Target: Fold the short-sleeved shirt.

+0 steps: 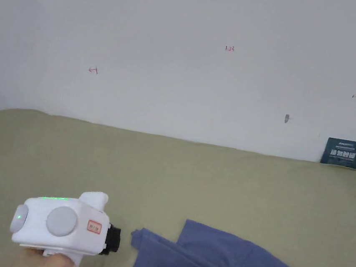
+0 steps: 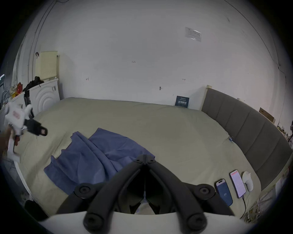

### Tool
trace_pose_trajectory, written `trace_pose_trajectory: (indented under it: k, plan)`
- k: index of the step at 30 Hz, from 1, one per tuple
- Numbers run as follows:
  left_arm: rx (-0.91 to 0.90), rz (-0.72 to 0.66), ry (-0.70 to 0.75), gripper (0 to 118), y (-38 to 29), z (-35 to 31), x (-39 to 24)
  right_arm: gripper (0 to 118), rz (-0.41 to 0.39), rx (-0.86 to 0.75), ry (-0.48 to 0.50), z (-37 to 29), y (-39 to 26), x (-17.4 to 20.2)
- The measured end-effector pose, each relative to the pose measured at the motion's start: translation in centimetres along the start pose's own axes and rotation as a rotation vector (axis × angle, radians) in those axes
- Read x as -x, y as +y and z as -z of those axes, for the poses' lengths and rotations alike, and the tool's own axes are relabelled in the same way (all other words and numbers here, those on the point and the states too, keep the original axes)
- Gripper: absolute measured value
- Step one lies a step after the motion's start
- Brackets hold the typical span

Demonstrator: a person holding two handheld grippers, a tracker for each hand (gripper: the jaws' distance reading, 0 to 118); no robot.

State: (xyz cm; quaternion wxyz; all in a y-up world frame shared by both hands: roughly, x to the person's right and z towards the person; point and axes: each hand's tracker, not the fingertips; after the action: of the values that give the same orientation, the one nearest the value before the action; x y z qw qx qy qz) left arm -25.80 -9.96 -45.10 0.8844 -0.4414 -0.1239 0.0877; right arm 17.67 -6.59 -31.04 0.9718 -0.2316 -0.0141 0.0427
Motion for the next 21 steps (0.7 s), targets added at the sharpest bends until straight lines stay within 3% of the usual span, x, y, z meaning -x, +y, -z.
trace_pose_trajectory:
  k: [3,5,7,8,11,15,18,19,20,21]
  plan:
    - [0.098,-0.003,0.000,2,4.8,5.6,-0.6,0,-0.006,0.005,-0.019,-0.1,0.1,-1.1]
    - [0.189,0.017,0.042,25,7.8,8.9,-0.7,0,-0.023,0.007,-0.027,-0.2,0.0,-1.8]
    - [0.173,0.016,0.164,78,9.7,11.2,-1.4,0,-0.044,0.021,-0.033,-0.1,-0.3,-2.4]
    - [0.168,0.022,0.170,78,10.1,12.0,-1.6,0,-0.047,0.024,-0.031,0.0,-0.4,-2.7]
    - [0.223,-0.021,0.074,101,10.6,14.6,-1.8,0,-0.046,0.044,-0.023,0.6,-0.9,-3.3]
    - [0.310,-0.067,0.055,101,9.2,17.4,-2.6,0,-0.051,0.064,-0.018,2.0,-1.6,-3.6]
    - [0.331,-0.037,0.066,99,7.9,19.0,-2.8,0,-0.012,0.081,-0.009,3.1,-2.0,-3.7]
    - [0.334,-0.016,0.087,94,7.0,18.1,-3.6,0,-0.002,0.088,0.001,3.4,-2.1,-3.7]
    - [0.298,0.021,0.121,82,6.9,17.7,-3.9,0,0.003,0.094,0.008,3.6,-2.2,-3.6]
    - [0.289,0.029,0.166,59,6.9,17.2,-4.2,1,0.004,0.099,0.015,3.8,-2.4,-3.6]
